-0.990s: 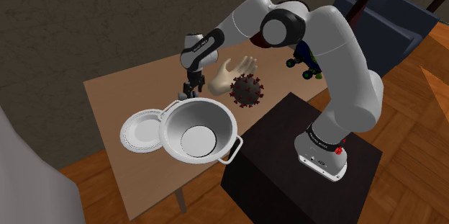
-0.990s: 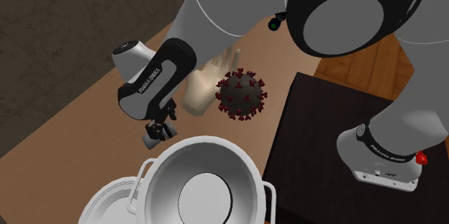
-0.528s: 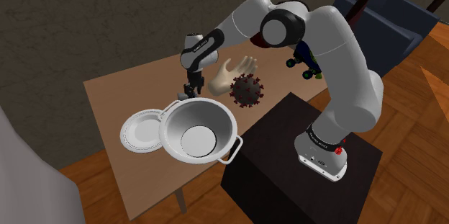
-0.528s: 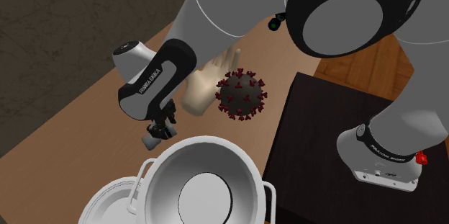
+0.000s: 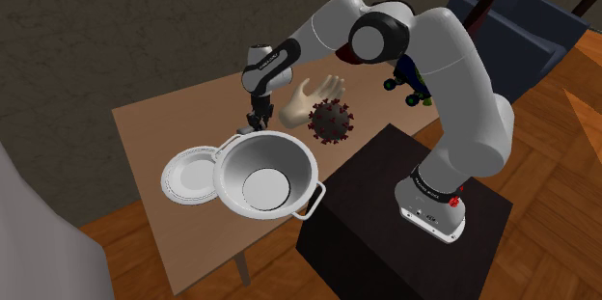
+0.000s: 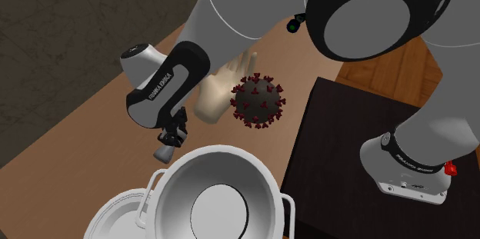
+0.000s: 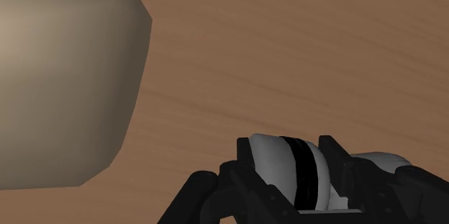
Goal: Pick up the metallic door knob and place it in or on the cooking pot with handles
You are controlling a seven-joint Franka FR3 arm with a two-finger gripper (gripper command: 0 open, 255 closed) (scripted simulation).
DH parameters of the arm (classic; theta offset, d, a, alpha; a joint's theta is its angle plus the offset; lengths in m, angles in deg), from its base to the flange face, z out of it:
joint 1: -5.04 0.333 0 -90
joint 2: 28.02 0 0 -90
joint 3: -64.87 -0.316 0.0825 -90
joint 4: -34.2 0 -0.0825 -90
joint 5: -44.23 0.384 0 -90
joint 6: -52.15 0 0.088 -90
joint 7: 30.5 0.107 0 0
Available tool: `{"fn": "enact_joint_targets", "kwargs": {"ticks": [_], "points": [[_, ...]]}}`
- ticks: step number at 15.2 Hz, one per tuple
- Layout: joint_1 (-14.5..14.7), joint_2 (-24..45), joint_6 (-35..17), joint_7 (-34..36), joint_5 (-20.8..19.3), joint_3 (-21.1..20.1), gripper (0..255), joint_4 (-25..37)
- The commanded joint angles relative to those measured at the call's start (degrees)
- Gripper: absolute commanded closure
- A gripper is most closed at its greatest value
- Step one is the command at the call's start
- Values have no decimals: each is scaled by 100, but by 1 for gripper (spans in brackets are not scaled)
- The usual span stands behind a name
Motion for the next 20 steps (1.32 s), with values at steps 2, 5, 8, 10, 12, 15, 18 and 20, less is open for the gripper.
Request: {"fn": "enact_joint_targets", "kwargs": {"ticks": [2,5,8,10,12,15,18,20], "points": [[0,-57,36,7,-2,2,255,-25],[0,-253,144,29,-9,8,255,-111],[1,-441,261,53,-16,13,255,-181],[1,-564,341,70,-21,17,255,-223],[1,-685,423,86,-27,20,255,-261],[1,-859,555,113,-36,25,255,-302],[1,-1028,691,139,-45,31,255,-333],[1,-1137,784,157,-52,34,255,-347]]}}
